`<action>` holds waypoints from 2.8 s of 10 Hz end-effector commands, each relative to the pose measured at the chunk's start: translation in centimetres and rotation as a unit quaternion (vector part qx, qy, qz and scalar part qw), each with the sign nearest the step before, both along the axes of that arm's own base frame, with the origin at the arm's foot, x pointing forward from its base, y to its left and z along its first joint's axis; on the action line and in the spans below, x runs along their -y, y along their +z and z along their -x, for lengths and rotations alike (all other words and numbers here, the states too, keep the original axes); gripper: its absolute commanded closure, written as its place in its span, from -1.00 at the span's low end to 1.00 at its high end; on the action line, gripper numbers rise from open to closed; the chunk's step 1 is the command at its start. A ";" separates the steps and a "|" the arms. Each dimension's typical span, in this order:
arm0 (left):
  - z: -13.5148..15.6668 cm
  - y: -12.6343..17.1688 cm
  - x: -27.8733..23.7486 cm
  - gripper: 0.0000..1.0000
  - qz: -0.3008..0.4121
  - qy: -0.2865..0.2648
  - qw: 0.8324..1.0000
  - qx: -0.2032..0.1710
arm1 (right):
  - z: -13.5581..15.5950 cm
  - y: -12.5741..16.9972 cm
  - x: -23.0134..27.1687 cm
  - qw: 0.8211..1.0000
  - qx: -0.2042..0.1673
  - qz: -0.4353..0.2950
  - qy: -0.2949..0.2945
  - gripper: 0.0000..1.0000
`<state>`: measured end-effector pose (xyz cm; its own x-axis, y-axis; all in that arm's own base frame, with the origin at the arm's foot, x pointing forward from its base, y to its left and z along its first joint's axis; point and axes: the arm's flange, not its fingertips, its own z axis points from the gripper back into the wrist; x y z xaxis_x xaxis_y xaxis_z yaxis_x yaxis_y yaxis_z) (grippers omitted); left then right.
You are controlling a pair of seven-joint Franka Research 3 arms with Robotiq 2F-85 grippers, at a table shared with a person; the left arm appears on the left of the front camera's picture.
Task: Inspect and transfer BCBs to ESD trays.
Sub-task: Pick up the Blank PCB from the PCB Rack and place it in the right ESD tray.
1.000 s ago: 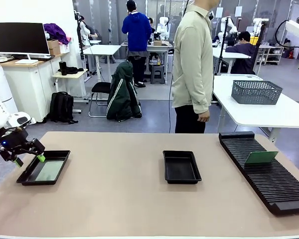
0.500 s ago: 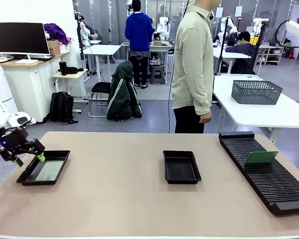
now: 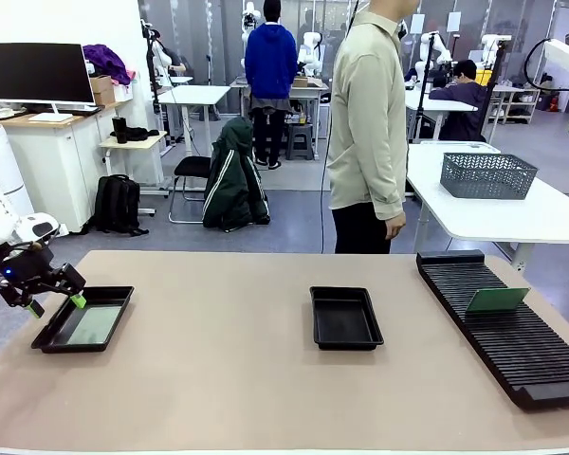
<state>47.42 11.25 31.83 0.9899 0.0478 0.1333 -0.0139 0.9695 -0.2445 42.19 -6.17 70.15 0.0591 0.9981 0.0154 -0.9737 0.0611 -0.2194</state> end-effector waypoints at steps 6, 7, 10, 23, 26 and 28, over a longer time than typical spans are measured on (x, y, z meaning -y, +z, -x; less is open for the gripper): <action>0.1 0.0 -0.1 -1.00 0.000 0.001 1.000 0.001 | -1.5 -7.8 0.9 0.999 -0.013 -0.011 0.035 -1.00; 0.1 0.0 -0.1 -1.00 0.000 0.001 1.000 0.001 | -1.7 -9.5 0.9 0.999 -0.015 -0.011 0.036 -1.00; 0.1 0.0 -0.1 -1.00 0.000 0.001 1.000 0.001 | -2.4 -14.3 0.2 0.999 -0.010 -0.013 0.049 -1.00; 0.1 0.0 -0.1 -1.00 0.000 0.001 1.000 0.001 | -4.6 -29.0 -0.5 0.997 0.032 -0.019 0.072 -1.00; 0.1 0.0 -0.1 -1.00 0.000 0.001 1.000 0.001 | -5.0 -30.9 -0.2 0.996 0.038 -0.020 0.072 -1.00; 0.1 0.0 -0.1 -1.00 0.000 0.001 1.000 0.001 | -5.4 -31.9 0.2 0.997 0.038 -0.028 0.068 -1.00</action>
